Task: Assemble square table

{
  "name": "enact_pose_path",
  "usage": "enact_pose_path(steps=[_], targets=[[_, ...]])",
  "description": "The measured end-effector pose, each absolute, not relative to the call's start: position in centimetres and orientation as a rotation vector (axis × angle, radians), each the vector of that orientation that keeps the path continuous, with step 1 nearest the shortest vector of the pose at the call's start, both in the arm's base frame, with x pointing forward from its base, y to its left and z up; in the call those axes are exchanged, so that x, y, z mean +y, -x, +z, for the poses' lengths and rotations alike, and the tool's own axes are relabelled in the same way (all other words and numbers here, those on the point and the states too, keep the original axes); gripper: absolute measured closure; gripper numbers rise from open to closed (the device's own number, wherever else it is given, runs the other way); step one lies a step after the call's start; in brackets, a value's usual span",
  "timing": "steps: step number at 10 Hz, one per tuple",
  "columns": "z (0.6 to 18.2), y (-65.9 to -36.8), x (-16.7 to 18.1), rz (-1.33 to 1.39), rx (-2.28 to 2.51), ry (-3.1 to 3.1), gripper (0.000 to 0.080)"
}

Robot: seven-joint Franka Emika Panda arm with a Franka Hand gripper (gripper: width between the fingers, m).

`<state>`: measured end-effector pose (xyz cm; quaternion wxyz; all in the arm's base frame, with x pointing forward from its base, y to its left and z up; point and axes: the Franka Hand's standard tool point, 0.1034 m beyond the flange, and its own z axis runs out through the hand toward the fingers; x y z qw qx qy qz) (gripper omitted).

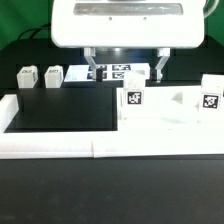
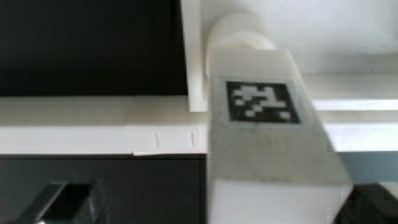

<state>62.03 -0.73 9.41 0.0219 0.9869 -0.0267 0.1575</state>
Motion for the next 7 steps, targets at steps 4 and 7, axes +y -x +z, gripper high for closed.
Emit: enact_pose_path(steps=[4,7], targets=[[9.84,-62.86,-0.27,0.047,-0.124,-3.151,0.0151],[8.87,-62.44,-0.28,0.019,-0.153,-3.162,0.0151]])
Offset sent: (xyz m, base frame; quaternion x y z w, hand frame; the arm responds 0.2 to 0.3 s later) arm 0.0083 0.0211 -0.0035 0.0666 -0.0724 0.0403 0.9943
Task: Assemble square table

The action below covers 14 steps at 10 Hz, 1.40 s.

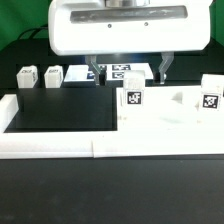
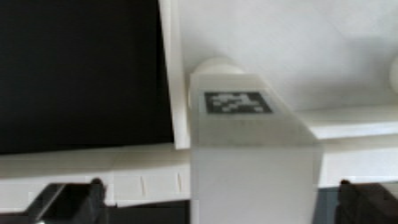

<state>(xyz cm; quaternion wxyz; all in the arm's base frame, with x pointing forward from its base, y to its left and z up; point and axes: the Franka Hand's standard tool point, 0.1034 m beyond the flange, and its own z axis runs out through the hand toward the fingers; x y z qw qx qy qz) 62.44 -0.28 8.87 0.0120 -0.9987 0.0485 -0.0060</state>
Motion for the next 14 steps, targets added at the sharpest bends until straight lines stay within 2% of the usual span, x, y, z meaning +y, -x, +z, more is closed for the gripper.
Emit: enact_pose_path(steps=[4,6,7,8,11,14], targets=[[8.64,-62.32,-0.08,-0.012,0.180,3.112,0.0151],[8.64,-62.32,-0.09,-0.012,0.180,3.112,0.0412],[8.64,-62.32,0.01,-0.010,0.333,3.097,0.0412],[8.63,-62.32,0.04,-0.009,0.448,3.082,0.0509],[8.47,-62.33,-0.02,-0.021,0.773,3.016,0.0509],[8.38,-62.48,-0.71,-0.094,1.330,2.793,0.0509]])
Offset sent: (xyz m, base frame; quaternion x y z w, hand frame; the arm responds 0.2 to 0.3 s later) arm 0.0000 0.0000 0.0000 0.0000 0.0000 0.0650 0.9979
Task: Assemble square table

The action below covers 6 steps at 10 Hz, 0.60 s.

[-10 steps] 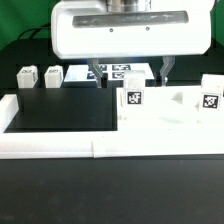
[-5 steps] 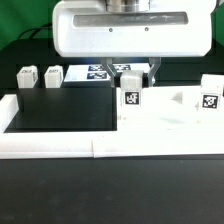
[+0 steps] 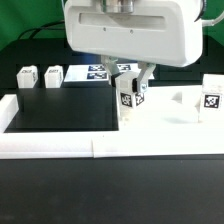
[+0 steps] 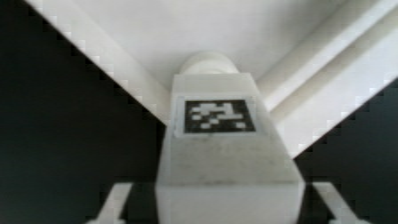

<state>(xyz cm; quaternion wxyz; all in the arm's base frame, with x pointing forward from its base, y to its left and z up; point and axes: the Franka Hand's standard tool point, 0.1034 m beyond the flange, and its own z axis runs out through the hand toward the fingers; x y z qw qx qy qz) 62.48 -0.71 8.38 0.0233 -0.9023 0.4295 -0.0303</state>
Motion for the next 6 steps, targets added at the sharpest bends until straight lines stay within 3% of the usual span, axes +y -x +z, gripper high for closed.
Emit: enact_pose_path(steps=[6], targets=[[8.17,-61.83,-0.37,-0.037,2.240,1.972,0.0507]])
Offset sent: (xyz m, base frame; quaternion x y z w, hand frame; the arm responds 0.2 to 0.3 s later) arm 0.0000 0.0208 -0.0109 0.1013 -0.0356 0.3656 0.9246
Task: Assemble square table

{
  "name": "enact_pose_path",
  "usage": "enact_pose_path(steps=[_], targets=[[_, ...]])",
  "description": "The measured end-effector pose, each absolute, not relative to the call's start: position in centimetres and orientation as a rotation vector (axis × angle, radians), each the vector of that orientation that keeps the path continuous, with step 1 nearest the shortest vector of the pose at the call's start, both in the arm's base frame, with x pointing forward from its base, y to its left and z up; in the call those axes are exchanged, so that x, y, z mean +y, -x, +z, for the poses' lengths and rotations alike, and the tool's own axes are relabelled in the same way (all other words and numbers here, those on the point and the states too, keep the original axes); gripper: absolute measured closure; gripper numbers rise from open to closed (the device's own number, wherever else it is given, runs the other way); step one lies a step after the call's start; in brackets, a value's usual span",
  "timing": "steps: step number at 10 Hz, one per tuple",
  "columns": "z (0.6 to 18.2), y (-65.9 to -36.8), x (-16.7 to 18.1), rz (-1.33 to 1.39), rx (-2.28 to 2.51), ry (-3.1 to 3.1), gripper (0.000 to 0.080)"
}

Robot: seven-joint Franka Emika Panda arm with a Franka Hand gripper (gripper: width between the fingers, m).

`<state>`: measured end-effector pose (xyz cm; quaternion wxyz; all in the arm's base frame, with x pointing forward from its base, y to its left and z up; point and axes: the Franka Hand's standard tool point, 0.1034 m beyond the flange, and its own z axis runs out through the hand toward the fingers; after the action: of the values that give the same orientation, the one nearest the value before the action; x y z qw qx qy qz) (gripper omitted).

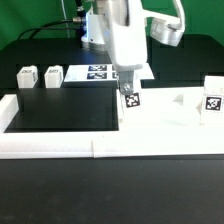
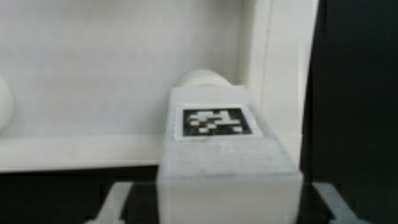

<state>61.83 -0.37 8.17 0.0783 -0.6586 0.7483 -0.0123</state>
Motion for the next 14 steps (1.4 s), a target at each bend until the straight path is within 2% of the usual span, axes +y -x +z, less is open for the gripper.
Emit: enact_pose_path(steps=[2,3,4,5,6,7,9,12,14], targets=[[8.1,-61.8,-0.4,-0.043,2.174,2.049,0.0506],[8.1,-61.8,-0.2,-0.043,2.155,2.075,0.0328],[8.1,-61.8,0.6,-0.039,2.049,2.206,0.0212],[8.1,-62.1,1.1,-0.062,1.866,2.385,0.0212],[7.9,-62.1,1.3,-0.075,1.702,2.515,0.0162],[7.9,-62.1,1.2,-0.079,1.636,2.559,0.0153],[7.9,-62.1,1.1,-0.091,1.444,2.678,0.0151],[7.7,-62.2,0.9,-0.164,0.826,2.980,0.0151],[7.7,-62.2,1.0,-0.165,0.712,3.017,0.0151]])
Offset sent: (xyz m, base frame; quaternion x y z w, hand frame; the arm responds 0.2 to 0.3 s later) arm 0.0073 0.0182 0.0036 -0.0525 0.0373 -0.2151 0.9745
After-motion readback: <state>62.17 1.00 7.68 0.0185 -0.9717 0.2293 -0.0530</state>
